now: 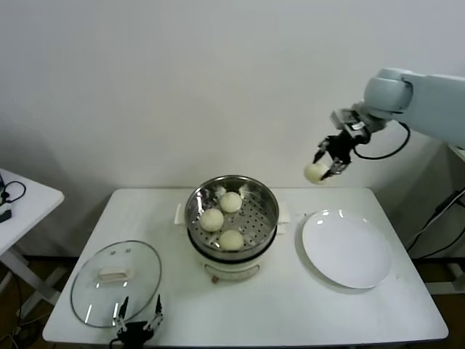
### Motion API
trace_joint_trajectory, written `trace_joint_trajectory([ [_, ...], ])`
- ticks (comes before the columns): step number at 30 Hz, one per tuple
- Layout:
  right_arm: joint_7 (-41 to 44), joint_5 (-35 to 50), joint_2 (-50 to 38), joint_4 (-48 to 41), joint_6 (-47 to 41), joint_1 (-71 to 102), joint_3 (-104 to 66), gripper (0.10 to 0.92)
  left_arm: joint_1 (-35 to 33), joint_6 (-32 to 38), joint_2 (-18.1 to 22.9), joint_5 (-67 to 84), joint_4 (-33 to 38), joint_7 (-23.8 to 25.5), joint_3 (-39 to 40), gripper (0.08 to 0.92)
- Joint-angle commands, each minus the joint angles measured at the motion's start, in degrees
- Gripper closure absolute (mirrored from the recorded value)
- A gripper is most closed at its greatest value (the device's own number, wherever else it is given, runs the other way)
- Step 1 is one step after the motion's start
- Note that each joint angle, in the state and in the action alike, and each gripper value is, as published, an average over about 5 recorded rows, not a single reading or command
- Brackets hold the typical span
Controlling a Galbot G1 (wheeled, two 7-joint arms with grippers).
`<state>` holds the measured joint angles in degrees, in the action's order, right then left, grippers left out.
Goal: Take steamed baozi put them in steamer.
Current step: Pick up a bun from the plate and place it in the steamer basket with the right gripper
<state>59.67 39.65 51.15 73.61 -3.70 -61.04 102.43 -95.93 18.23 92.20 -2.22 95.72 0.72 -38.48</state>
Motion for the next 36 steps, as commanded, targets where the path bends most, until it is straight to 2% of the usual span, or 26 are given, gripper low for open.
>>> trace_joint_trajectory([
  [1, -4.6, 10.95, 7.94, 9.15, -9.88, -1.66, -6.36, 0.457, -0.02, -0.1, 0.75, 0.2, 0.13, -0.04, -0.54, 0.177],
  [8, -8.3, 5.92, 9.1, 9.81, -11.89, 9.7, -11.02, 0.457, 0.12, -0.37, 1.0, 0.28, 0.35, -0.05, -0.93, 0.177],
  [16, -10.42, -4.5, 9.54, 3.95, -11.7, 20.45, -13.19, 0.457, 0.37, -0.47, 1.17, 0.45, 0.4, 0.0, -1.11, 0.177],
  [36, -12.64, -8.27, 9.1, 1.45, -11.82, 29.55, -16.91, 0.457, 0.7, -0.25, 1.28, 0.45, 0.07, 0.06, -1.09, 0.177],
])
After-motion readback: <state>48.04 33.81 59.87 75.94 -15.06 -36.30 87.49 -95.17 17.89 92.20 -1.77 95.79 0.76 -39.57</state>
